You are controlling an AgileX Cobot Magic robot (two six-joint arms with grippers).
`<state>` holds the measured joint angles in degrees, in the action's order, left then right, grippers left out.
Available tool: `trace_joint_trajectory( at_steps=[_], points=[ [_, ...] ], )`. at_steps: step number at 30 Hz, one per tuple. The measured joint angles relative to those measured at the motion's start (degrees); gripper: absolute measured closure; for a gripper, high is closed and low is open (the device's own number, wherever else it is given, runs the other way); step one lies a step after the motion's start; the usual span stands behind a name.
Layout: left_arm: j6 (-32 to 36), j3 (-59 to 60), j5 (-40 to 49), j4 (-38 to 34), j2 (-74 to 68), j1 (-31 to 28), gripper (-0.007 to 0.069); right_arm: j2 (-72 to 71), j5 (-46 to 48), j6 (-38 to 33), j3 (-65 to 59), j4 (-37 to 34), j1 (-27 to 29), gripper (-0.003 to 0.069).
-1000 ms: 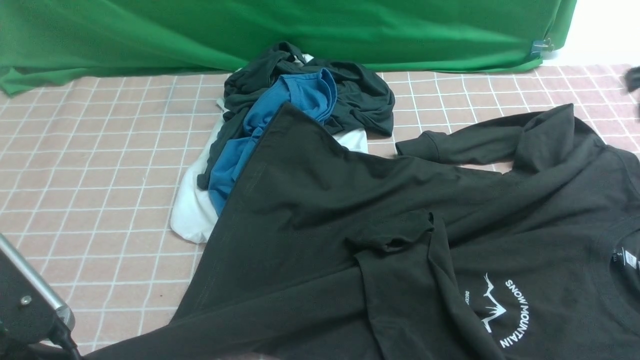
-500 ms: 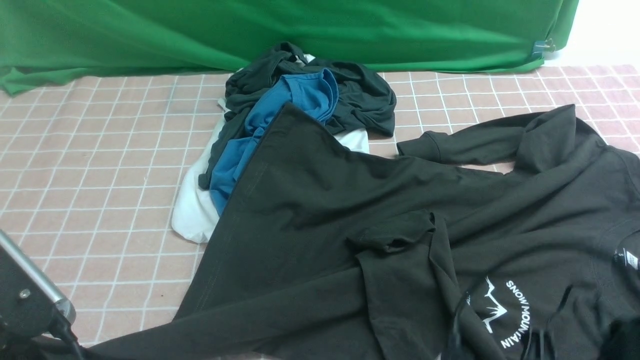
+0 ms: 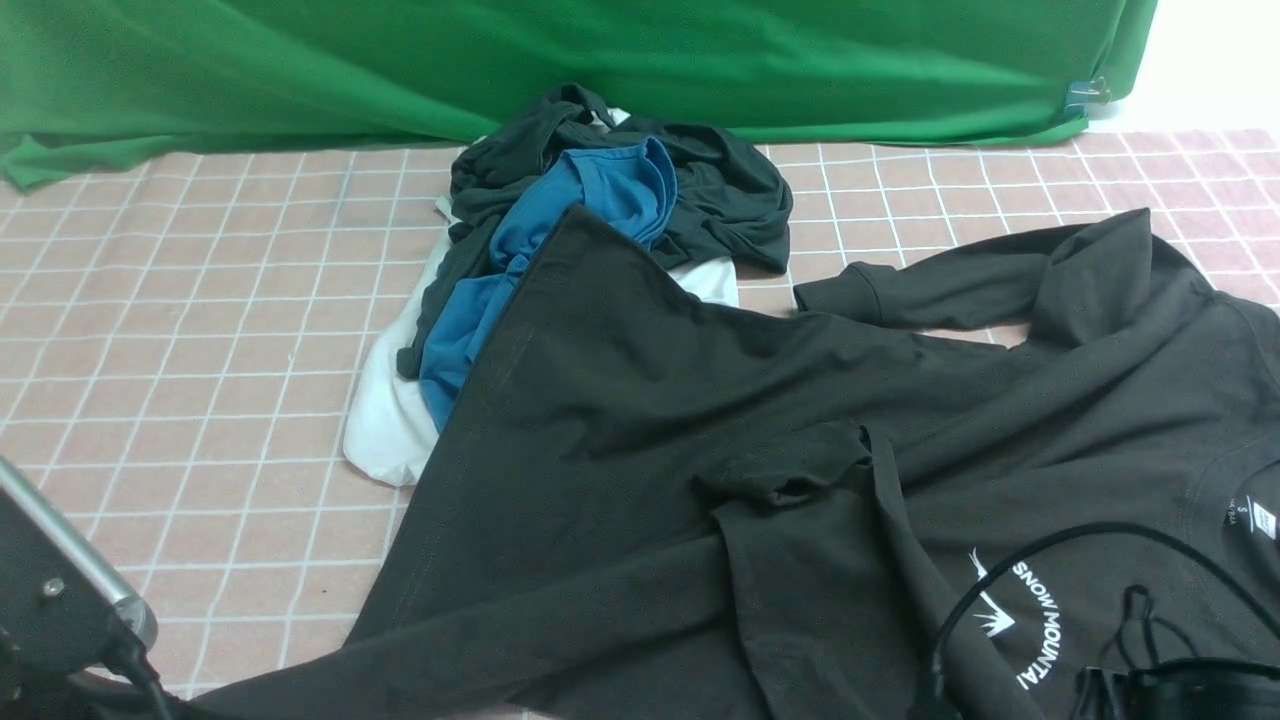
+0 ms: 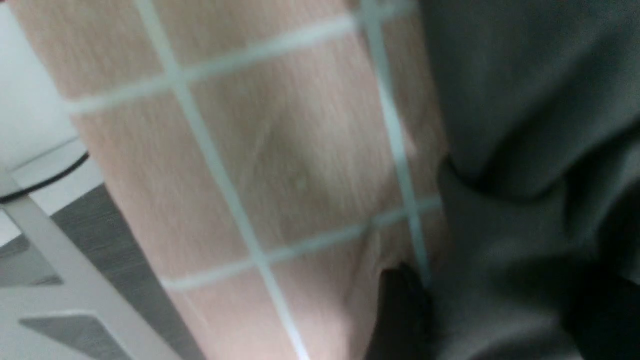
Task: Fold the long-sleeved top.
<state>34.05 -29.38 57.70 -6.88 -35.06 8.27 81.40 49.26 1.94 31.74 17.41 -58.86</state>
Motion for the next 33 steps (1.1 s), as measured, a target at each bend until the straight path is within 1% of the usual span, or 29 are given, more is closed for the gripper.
trace_joint_trajectory(
  at_steps=[5, 10, 13, 14, 16, 18, 20, 22, 24, 26, 27, 28, 33],
  points=[
    [0.0, 0.0, 0.0, -0.1, 0.0, 0.0, 0.0591, -0.9, 1.8, 0.3, -0.1, 0.3, 0.6, 0.0187],
    [0.0, 0.0, 0.0, -0.1, 0.0, 0.0, 0.0591, -0.9, -1.0, 0.5, -2.5, 0.4, 3.0, 0.0187],
    [0.0, 0.0, 0.1, -0.3, 0.0, 0.0, 0.0591, -0.9, -2.1, 0.8, -3.1, -1.0, 5.0, 0.0194],
    [0.0, 0.0, 0.1, -0.3, 0.0, 0.0, 0.0591, -0.9, -2.1, 0.8, -3.1, -1.2, 5.1, 0.0209],
    [0.0, 0.0, 0.2, -0.3, 0.0, 0.0, 0.0591, -0.9, -2.1, 0.9, -3.1, -2.0, 5.1, 0.0266],
    [0.0, 0.0, 0.4, -0.3, 0.0, 0.0, 0.0591, -0.8, -2.1, 1.0, -3.1, -2.8, 5.1, 0.0379],
    [0.0, 0.0, 0.4, -0.3, 0.0, 0.0, 0.0591, -0.5, -1.3, 1.3, -2.7, -3.2, 5.1, 0.0508],
    [0.0, 0.0, 0.6, -0.3, 0.0, 0.0, 0.0591, -0.2, 3.1, 1.4, -1.0, -4.5, 5.5, 0.0585],
    [0.0, 0.0, 0.8, -0.1, 0.0, 0.0, 0.0591, -0.7, 7.2, 1.4, 0.8, -5.8, 5.5, 0.0596],
    [0.0, 0.0, 0.9, 0.4, 0.0, 0.0, 0.0591, -3.0, 14.1, 1.8, 4.1, -8.8, 4.8, 0.0599],
    [0.0, 0.0, 0.9, 0.4, 0.0, 0.0, 0.0591, -3.3, 14.6, 1.9, 4.3, -9.0, 4.8, 0.0599],
    [0.0, 0.0, 1.0, 0.9, 0.0, 0.0, 0.0591, -5.6, 17.1, 2.7, 5.7, -10.7, 4.5, 0.0601],
    [0.0, 0.0, 4.1, 1.5, 0.0, 0.0, 0.0591, -11.2, 19.7, 3.3, 5.6, -17.9, 4.4, 0.0601]
  ],
)
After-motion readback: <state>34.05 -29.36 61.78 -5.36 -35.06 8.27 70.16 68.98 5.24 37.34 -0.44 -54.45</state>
